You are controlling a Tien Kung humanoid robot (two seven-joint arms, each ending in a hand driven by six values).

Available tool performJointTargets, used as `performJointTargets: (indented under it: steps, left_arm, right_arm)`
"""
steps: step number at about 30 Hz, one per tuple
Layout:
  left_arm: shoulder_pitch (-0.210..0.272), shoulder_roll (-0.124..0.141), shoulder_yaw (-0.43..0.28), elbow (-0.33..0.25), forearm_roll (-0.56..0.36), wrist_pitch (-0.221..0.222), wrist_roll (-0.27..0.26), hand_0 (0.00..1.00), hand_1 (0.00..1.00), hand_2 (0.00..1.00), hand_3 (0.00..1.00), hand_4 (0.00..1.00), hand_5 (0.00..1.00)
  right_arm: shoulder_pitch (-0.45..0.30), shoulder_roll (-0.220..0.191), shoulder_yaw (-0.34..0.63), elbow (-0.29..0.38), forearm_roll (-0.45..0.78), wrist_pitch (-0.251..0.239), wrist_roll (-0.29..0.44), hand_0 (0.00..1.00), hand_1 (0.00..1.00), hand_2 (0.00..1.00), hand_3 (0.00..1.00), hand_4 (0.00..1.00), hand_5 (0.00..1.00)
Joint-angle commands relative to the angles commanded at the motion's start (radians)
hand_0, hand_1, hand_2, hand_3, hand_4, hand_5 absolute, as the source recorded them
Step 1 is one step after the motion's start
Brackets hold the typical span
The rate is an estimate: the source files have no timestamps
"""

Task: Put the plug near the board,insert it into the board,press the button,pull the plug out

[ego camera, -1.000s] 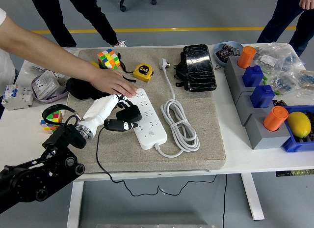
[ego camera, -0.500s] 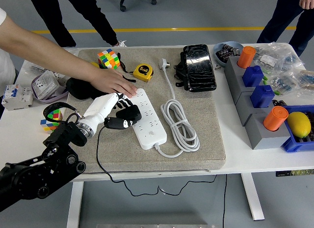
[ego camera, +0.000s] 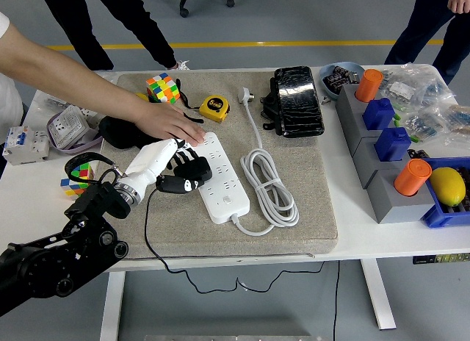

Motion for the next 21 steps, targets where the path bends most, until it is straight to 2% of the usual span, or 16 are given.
performJointTargets:
  steps: [6, 12, 21]
  left_arm:
    - [0.0, -0.001, 0.007, 0.006, -0.004, -0.001, -0.001, 0.275, 0.425, 0.473, 0.543, 0.752, 0.002]
    - [0.002, -0.001, 0.012, 0.013, -0.027, 0.038, -0.045, 0.272, 0.423, 0.466, 0.538, 0.75, 0.002]
    - [0.002, 0.0, 0.014, 0.013, -0.056, 0.056, -0.072, 0.268, 0.421, 0.459, 0.537, 0.75, 0.002]
  right_arm:
    - [0.0, 0.0, 0.001, 0.0, 0.0, 0.0, 0.0, 0.572, 0.649, 0.633, 0.54, 0.922, 0.476]
    - [-0.001, 0.001, 0.001, 0.0, 0.0, 0.0, 0.001, 0.571, 0.65, 0.633, 0.54, 0.922, 0.475]
    - [0.0, 0.002, 0.001, 0.0, 0.0, 0.0, 0.001, 0.571, 0.65, 0.633, 0.54, 0.922, 0.475]
